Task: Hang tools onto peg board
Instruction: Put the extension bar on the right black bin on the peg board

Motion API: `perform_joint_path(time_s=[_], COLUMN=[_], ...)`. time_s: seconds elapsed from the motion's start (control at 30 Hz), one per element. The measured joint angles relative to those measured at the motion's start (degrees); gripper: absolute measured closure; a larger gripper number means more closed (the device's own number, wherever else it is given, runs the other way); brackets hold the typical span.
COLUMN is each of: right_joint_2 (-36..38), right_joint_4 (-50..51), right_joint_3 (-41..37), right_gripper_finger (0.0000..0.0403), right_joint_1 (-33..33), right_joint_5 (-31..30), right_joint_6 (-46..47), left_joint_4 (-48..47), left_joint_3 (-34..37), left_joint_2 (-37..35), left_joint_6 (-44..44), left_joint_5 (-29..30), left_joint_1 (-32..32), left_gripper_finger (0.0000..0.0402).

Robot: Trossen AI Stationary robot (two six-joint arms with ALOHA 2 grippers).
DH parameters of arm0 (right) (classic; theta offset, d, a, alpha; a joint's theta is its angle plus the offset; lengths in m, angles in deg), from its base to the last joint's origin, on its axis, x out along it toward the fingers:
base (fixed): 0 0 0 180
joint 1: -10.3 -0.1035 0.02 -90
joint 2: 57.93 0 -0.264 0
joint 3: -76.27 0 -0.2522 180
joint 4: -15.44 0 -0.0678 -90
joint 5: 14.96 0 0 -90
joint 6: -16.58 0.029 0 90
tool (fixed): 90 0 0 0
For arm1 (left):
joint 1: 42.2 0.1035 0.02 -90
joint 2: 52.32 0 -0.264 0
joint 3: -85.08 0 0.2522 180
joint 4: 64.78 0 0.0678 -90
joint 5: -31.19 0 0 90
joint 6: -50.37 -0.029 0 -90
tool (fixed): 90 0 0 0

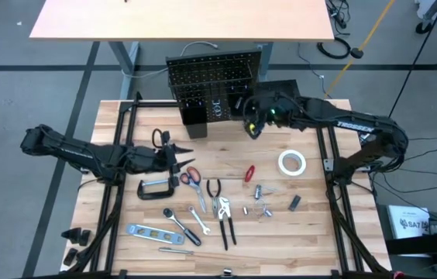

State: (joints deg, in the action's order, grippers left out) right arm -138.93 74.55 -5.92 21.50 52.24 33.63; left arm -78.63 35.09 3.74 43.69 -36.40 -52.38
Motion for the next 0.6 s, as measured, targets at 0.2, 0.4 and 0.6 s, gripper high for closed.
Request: perform_joint_path(time_s=[0.2,0.4,0.6], right_joint_2=[0.3,1.3,3.2], right_joint_4=[5.6,1.5,-9.9], right_joint_3=[-2.6,-12.8,-26.5], right_gripper_finger=[0.0195,0.0195,0.0195], right_joint_1=[-10.6,-16.9,-19.8], right_joint_5=[-8.8,-4.3,7.9], right_joint_6=[6.6,12.7,15.2], left_joint_4=[5.3,12.6,15.2], left_joint_3=[7.2,14.6,16.3], left_joint_2=[-2.8,-11.7,-16.3], left_joint_6=[2.6,6.4,9.0], left_joint_5=[-3.8,-3.6,-3.8], left_joint_1=[0.0,0.0,0.0], left_gripper_finger=[0.027,0.027,0.027])
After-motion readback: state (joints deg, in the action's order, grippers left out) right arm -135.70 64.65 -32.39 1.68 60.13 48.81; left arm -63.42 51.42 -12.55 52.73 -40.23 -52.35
